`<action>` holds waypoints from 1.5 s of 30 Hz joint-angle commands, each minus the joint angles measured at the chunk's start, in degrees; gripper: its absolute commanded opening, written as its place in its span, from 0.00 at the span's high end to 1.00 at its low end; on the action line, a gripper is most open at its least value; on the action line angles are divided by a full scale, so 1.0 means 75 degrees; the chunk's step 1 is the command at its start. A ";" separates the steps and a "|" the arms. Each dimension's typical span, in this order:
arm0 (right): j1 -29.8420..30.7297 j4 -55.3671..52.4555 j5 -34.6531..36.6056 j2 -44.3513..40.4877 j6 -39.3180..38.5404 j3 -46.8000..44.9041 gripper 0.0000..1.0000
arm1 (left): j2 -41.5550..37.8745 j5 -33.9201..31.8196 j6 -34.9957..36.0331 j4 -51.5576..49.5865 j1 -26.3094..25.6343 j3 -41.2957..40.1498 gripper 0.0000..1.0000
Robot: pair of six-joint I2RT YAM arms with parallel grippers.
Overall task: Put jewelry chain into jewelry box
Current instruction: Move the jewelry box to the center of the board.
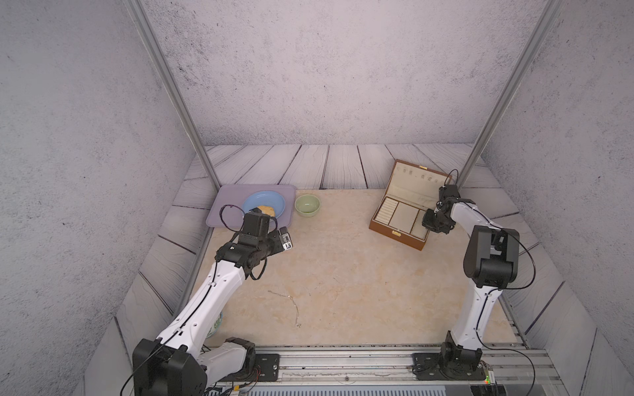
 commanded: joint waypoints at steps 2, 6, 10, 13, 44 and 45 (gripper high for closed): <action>0.0162 -0.0077 -0.0325 -0.0542 -0.0009 -0.0607 0.97 | -0.0211 -0.0005 0.0023 -0.0073 -0.0060 0.0023 0.02; 0.0541 -0.0031 -0.0315 -0.0986 0.0077 -0.1064 0.98 | -0.0275 0.0056 -0.0011 -0.0052 -0.0071 -0.0039 0.02; 0.1086 0.0081 -0.0280 -0.1460 0.0145 -0.1593 0.99 | -0.0340 0.0092 -0.0036 -0.0096 -0.0093 -0.0080 0.02; 0.1597 0.0100 -0.0262 -0.1707 0.0217 -0.1919 0.99 | -0.0415 0.0152 -0.0045 -0.0101 -0.0127 -0.0136 0.02; 0.5049 0.0462 0.0614 -0.2301 0.1932 -0.3057 1.00 | -0.1516 0.0102 -0.0151 -0.0925 -0.0236 -0.0631 0.02; 0.5077 0.0443 0.0625 -0.2309 0.1957 -0.3050 1.00 | -0.1523 0.0088 -0.0154 -0.0928 -0.0246 -0.0622 0.02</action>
